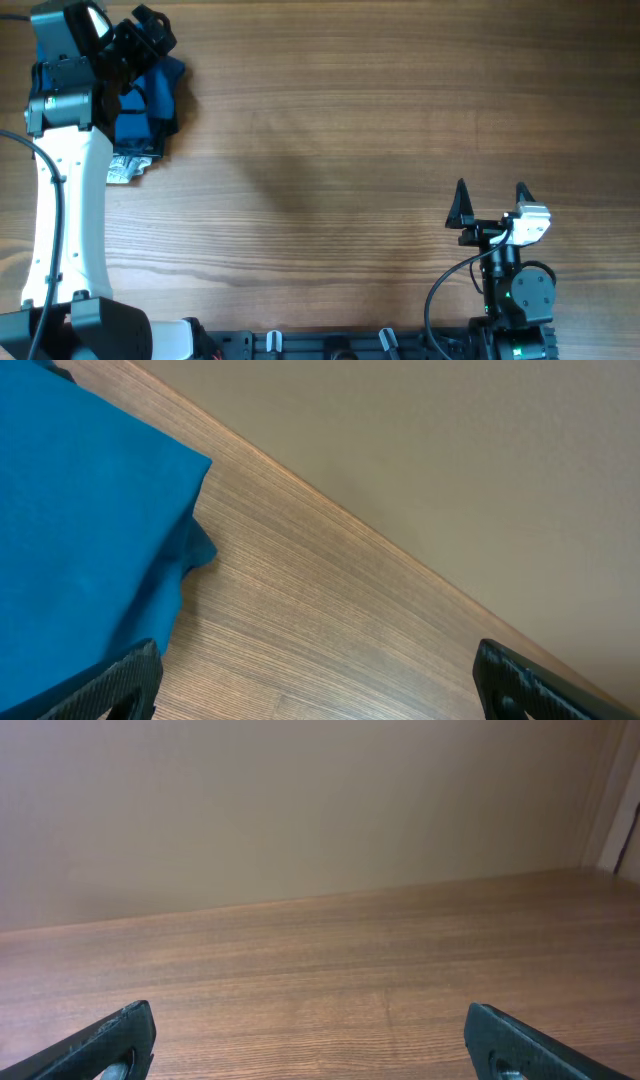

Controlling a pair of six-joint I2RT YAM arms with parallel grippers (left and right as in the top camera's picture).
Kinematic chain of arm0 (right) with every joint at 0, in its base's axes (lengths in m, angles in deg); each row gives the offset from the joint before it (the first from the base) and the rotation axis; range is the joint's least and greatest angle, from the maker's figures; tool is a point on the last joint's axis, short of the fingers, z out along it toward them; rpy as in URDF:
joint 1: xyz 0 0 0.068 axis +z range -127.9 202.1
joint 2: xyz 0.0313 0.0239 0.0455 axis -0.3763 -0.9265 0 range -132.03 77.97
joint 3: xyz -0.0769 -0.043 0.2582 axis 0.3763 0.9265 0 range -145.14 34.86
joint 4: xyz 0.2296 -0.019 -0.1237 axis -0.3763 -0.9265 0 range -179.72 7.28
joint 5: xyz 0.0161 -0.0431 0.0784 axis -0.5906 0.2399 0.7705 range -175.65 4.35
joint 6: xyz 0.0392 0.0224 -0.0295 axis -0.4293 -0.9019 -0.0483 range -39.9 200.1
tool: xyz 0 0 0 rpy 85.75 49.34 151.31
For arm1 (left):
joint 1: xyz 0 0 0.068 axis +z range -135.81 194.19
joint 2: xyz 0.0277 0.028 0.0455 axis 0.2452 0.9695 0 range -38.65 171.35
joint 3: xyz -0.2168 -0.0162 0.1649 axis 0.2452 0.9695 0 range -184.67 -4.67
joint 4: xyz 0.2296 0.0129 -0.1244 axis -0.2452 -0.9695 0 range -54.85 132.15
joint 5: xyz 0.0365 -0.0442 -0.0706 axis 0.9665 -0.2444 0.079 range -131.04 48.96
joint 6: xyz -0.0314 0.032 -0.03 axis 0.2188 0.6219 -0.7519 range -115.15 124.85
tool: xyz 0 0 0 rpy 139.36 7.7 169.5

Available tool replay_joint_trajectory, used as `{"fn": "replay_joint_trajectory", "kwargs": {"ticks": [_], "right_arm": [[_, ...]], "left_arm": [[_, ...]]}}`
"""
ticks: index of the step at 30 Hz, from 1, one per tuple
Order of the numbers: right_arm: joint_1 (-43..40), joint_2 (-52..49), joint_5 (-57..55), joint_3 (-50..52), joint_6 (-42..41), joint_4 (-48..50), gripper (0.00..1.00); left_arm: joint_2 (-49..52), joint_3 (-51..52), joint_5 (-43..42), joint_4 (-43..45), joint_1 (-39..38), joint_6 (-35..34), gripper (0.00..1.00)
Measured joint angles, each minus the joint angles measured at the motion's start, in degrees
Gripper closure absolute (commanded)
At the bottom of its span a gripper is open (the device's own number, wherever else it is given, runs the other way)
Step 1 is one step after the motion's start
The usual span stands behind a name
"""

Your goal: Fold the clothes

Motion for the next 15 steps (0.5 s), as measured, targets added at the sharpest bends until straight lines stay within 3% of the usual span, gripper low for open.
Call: {"fn": "replay_joint_trajectory", "kwargs": {"ticks": [5,8,15], "right_arm": [[0.00,0.00,0.00,0.00,0.00,0.00,0.00],[0.00,0.07,0.00,0.00,0.00,-0.02,0.00],[0.00,0.09,0.00,0.02,0.00,0.02,0.00]], "left_arm": [[0.00,0.00,0.02,-0.22,0.00,0.00,0.00],[-2.23,0.11,0.13,-6.60,-0.09,0.00,0.00],[-28.94,0.39,1.29,-9.94,-3.23,0.00,0.00]]}}
